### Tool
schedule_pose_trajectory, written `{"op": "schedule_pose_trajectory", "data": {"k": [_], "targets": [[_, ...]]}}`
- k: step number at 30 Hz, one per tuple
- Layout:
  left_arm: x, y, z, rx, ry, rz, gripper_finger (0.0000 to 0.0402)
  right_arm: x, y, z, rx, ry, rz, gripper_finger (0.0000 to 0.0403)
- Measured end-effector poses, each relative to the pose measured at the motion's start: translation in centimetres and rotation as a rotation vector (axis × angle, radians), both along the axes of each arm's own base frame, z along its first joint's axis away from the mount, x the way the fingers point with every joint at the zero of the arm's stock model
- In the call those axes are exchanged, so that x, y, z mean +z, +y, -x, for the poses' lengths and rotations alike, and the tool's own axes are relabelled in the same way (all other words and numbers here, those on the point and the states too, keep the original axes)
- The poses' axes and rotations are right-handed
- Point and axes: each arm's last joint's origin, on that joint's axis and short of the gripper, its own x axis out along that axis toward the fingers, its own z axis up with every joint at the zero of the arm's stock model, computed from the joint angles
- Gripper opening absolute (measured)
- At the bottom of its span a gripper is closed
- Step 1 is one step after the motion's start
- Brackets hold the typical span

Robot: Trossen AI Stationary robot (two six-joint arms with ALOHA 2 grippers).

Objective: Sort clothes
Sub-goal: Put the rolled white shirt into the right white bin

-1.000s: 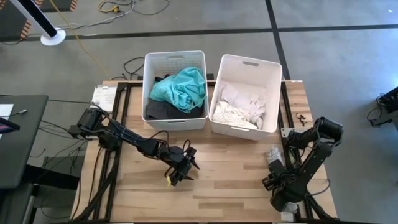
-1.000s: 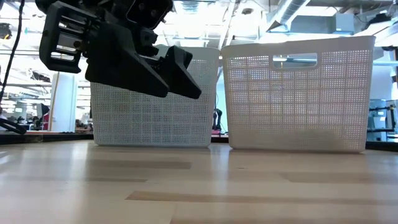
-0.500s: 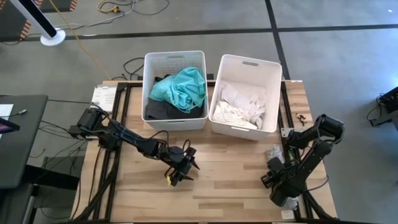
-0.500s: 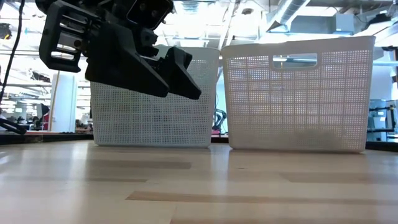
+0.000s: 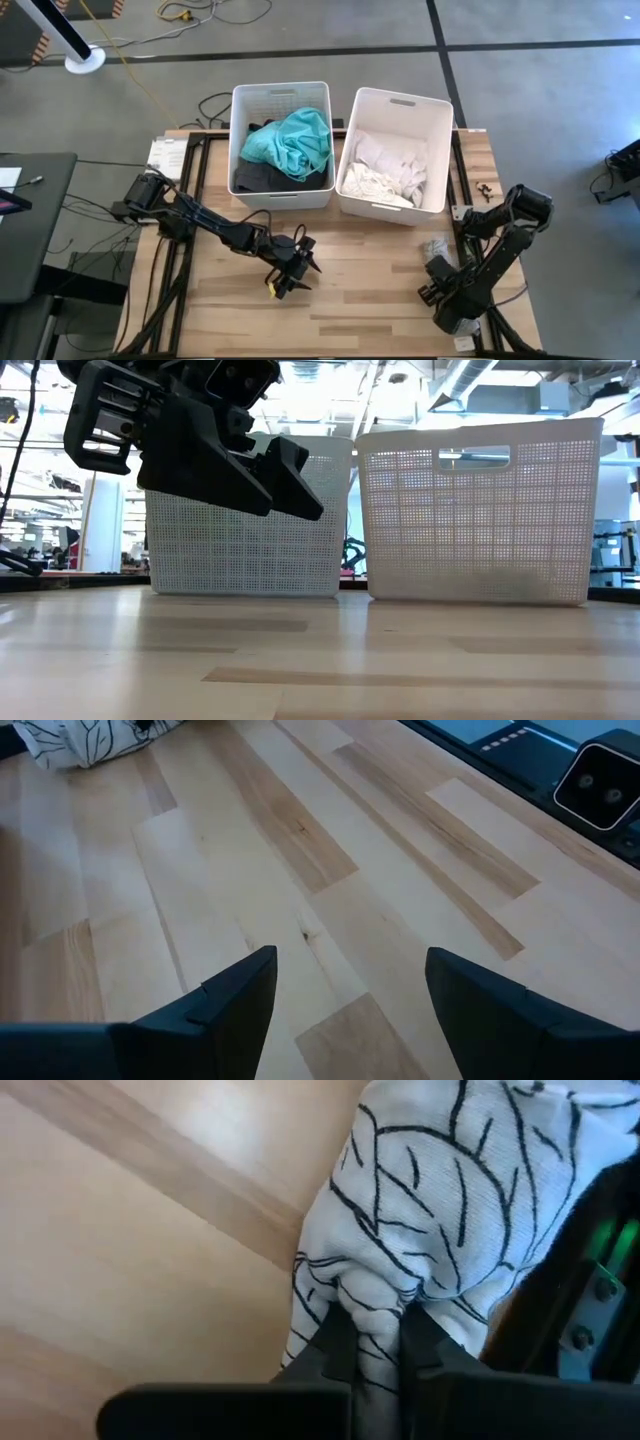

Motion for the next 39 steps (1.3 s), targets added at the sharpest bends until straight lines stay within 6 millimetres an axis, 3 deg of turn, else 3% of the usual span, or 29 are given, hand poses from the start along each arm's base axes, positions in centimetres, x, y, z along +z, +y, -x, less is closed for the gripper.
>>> {"op": "schedule_pose_trajectory", "data": {"k": [11,18,28,39], "targets": [[0.1,0.0,-0.1,0.002,-0.011,0.008,0.0249,1.5,2.4,-3.9,0.187,-0.306,-0.089,0.0023],[0.6,-0.1,-0.3,0.003,-0.062,0.024,0.0249,1.8,2.7,-7.0,0.342,-0.461,-0.128,0.0023],[0.8,-0.1,-0.4,0.006,-0.089,0.038,0.0249,2.9,2.1,-11.1,0.589,-0.560,-0.104,0.0022],[1.5,-0.2,-0.7,0.003,-0.163,0.054,0.0249,6.4,2.1,-14.3,0.788,-0.600,0.044,0.0022]]}}
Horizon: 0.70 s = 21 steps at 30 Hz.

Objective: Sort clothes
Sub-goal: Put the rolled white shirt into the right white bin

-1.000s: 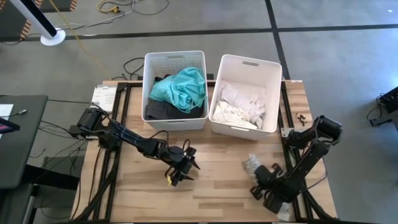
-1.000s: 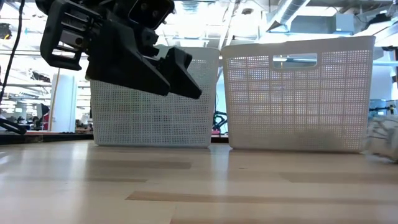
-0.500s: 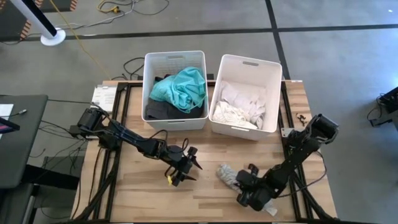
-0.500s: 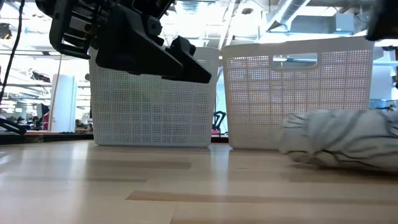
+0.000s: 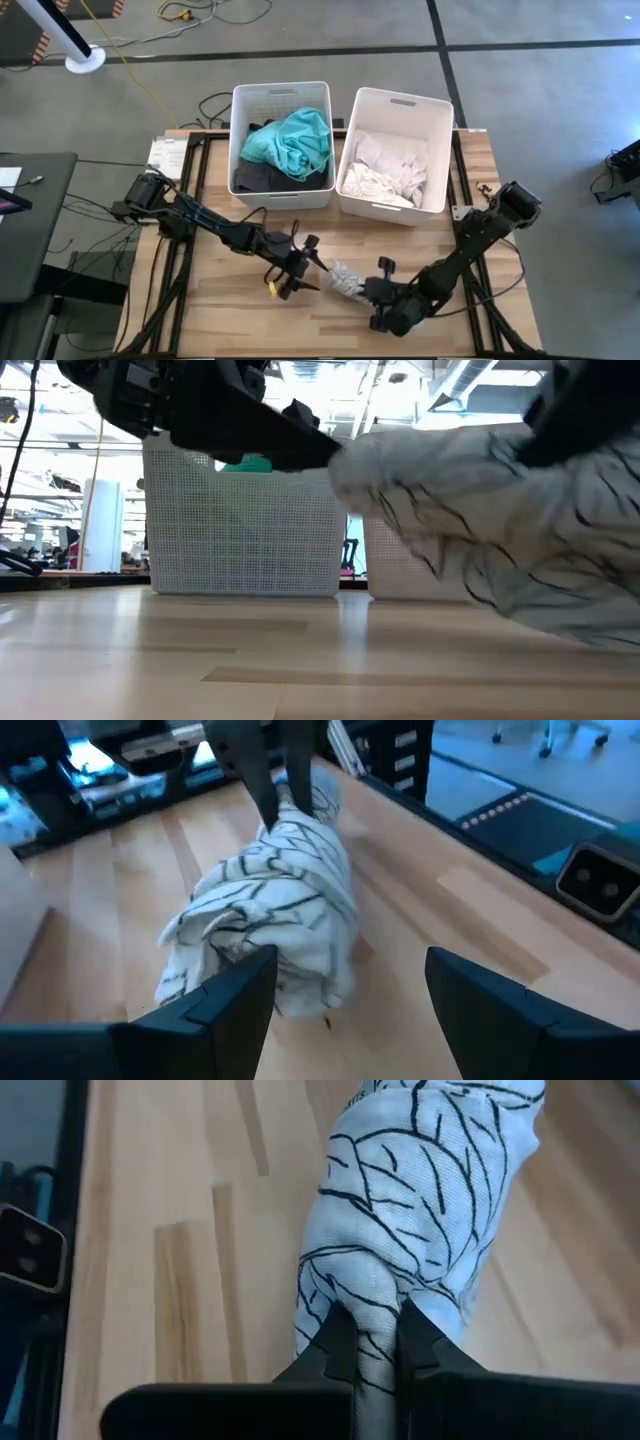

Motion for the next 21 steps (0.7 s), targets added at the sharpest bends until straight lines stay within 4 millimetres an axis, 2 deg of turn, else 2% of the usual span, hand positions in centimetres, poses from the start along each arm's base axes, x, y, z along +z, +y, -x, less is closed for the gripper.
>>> {"op": "schedule_pose_trajectory", "data": {"k": [14,21], "targets": [[2.6,0.2,-0.4,0.010,-0.212,0.062,0.0249,3.7,0.8,-1.3,0.076,-0.075,0.158,0.0022],[6.3,0.8,1.0,0.020,-0.319,0.048,0.0249,5.6,0.9,-1.3,0.081,-0.045,0.202,0.0022]]}}
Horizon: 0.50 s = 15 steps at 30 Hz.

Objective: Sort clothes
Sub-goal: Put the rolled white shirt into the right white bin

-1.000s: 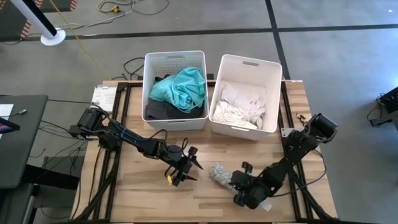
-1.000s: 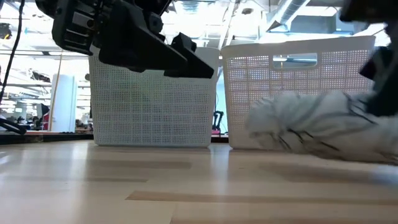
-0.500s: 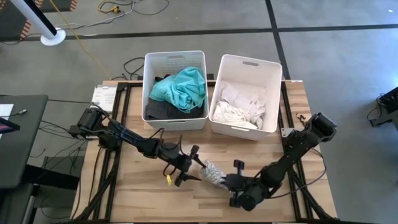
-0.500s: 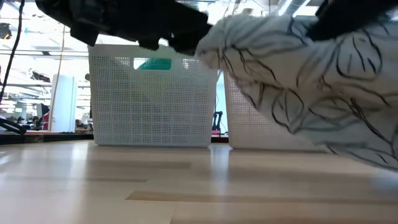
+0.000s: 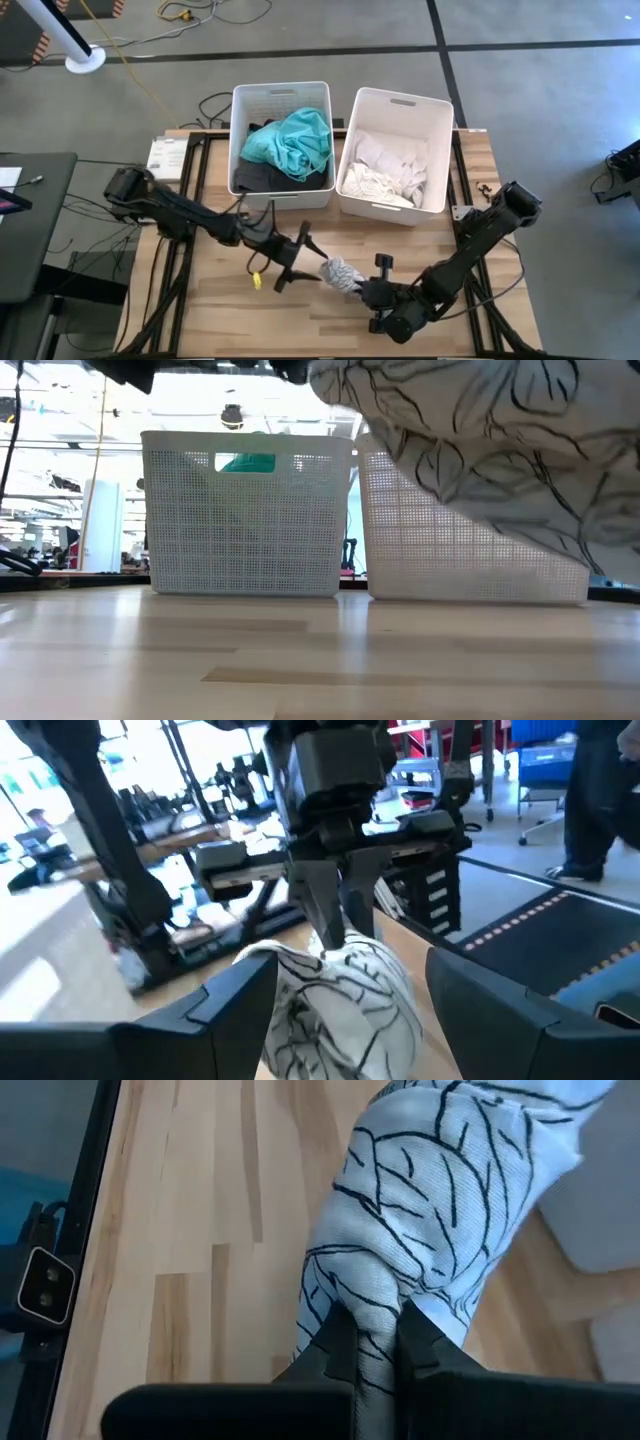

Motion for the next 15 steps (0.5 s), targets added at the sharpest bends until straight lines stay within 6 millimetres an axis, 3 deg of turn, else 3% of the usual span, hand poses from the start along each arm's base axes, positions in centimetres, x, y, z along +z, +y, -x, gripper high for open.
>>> {"op": "schedule_pose_trajectory", "data": {"k": [8,15], "targets": [[3.8,0.9,2.6,0.044,-0.041,-0.063,0.0249,3.6,0.0,-0.2,0.015,-0.010,0.112,0.0022],[3.7,1.4,3.7,0.115,0.076,-0.111,0.0249,7.7,-1.1,-0.5,-0.028,-0.047,0.304,0.0022]]}}
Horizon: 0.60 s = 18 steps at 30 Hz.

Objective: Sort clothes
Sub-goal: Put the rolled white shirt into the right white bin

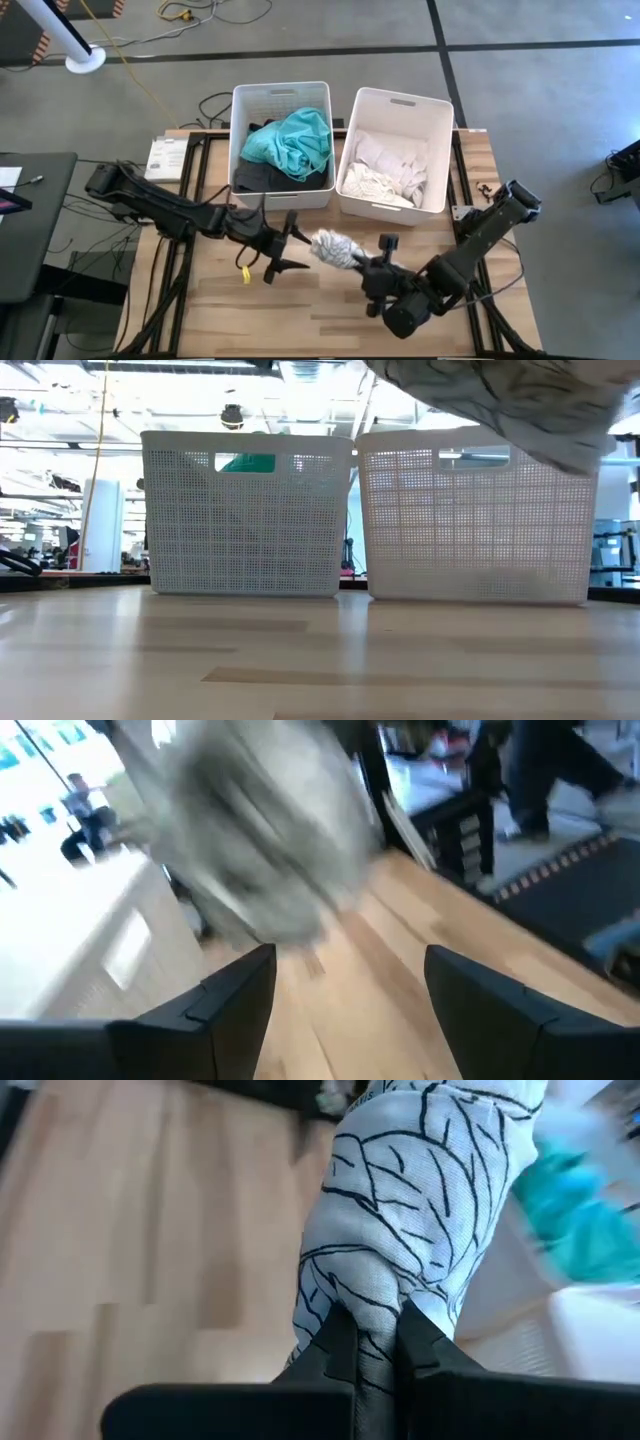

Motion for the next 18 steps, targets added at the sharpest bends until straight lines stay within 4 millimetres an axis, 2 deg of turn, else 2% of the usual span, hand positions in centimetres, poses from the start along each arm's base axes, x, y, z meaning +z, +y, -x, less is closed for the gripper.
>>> {"op": "schedule_pose_trajectory", "data": {"k": [9,14,18], "targets": [[-3.3,-0.3,-0.5,0.010,0.235,0.004,0.0249,4.5,-3.8,-2.1,-0.057,-0.002,0.176,0.0022],[-4.1,-1.0,-0.6,-0.016,0.268,-0.005,0.0249,7.1,-6.4,-3.3,-0.086,-0.003,0.242,0.0022],[-4.9,-1.0,-0.3,-0.018,0.255,0.004,0.0249,9.2,-9.0,-3.7,-0.186,-0.014,0.314,0.0022]]}}
